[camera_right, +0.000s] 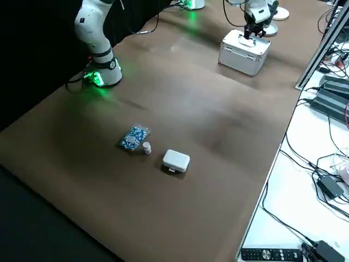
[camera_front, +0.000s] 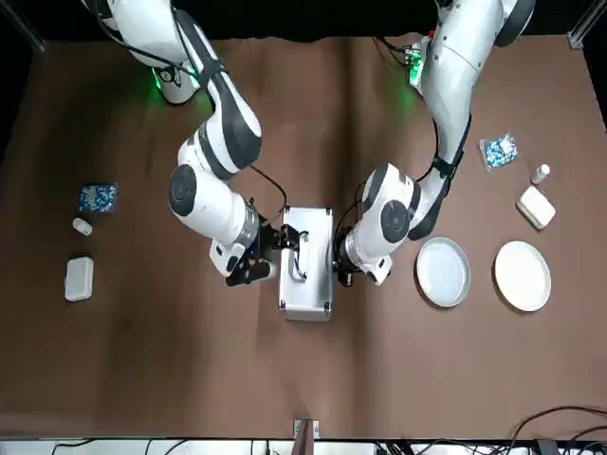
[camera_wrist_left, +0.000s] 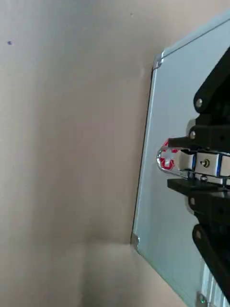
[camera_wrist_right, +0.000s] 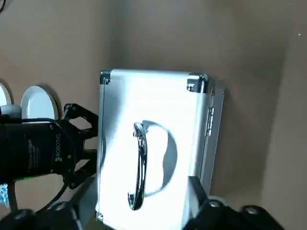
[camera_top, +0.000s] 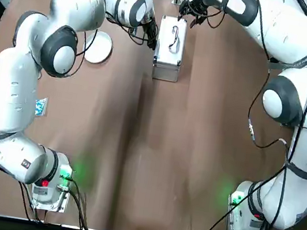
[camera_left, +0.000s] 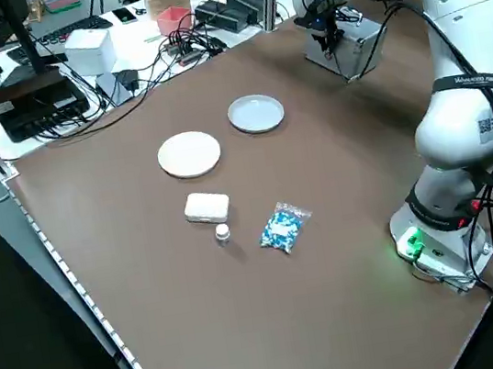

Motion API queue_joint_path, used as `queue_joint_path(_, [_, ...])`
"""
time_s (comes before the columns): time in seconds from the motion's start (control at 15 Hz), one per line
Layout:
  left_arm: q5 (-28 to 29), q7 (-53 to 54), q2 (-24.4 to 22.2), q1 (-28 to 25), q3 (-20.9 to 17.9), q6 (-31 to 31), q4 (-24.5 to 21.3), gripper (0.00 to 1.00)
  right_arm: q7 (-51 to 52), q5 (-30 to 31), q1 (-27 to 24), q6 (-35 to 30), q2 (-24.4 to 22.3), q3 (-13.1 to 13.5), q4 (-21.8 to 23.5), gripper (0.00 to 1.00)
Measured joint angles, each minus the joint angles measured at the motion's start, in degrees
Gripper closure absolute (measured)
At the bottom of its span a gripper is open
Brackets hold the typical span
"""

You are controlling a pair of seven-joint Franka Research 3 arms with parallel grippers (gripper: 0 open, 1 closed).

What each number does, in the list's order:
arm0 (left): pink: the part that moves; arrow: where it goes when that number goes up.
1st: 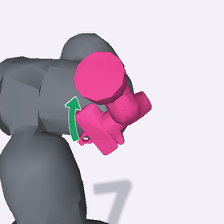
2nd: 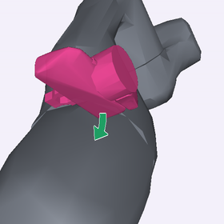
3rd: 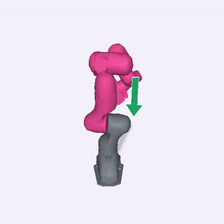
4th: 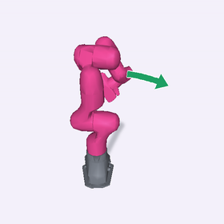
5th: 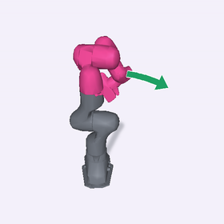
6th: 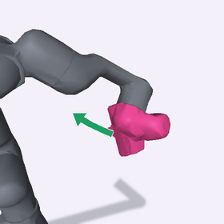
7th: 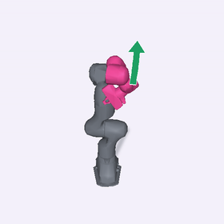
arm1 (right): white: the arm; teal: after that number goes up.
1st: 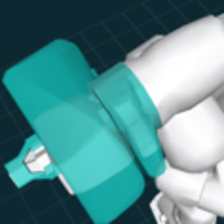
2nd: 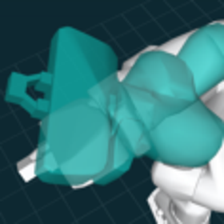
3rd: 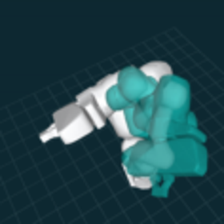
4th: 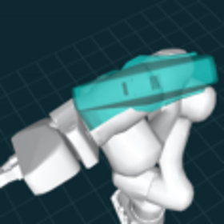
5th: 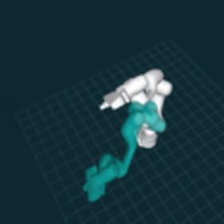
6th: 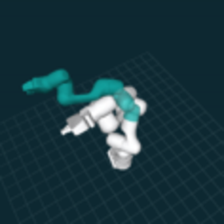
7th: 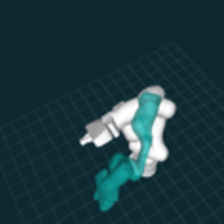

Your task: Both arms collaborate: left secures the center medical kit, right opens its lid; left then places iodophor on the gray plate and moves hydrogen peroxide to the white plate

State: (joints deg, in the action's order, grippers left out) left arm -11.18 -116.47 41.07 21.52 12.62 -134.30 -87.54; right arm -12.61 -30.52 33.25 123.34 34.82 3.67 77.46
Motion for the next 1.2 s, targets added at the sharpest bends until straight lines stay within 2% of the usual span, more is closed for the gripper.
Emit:
queue_joint_path(0.07, [0.0, 0.0, 0.0, 0.0, 0.0, 0.0, 0.0, 0.70, 0.0, -0.3, 0.0, 0.0, 0.1, 0.0, 0.0, 0.19])
queue_joint_path(0.13, [0.0, 0.0, 0.0, 0.0, 0.0, 0.0, 0.0, 0.70, 0.0, -0.7, 0.0, 0.0, 0.3, 0.0, 0.0, 0.27])
queue_joint_path(0.2, [0.0, 0.0, 0.0, 0.0, 0.0, 0.0, 0.0, 0.70, 0.0, -0.9, 0.0, 0.0, 0.5, 0.0, 0.0, 0.29])
queue_joint_path(0.73, [0.0, -0.1, 0.0, 0.0, 0.0, 0.0, 0.0, 0.70, 0.0, -4.6, 0.7, 0.0, 2.5, -0.2, 0.0, 0.30])
queue_joint_path(0.87, [0.0, -0.1, 0.0, 0.0, 0.0, 0.0, 0.0, 0.70, 0.0, -4.8, 1.3, 0.0, 3.1, -0.3, 0.0, 0.33])
queue_joint_path(0.93, [0.0, -0.1, 0.0, 0.0, 0.0, 0.0, 0.0, 0.70, -0.1, -4.8, 1.6, 0.1, 3.4, -0.3, 0.0, 0.41])
queue_joint_path(1.0, [0.0, -0.1, 0.0, 0.0, 0.0, 0.0, 0.0, 0.70, -0.1, -4.9, 1.8, 0.2, 3.7, -0.3, 0.0, 0.44])
queue_joint_path(1.2, [0.0, -0.1, 0.0, 0.0, 0.0, 0.0, 0.0, 0.70, -0.1, -5.0, 2.0, 0.3, 3.8, -0.3, 0.0, 0.45])
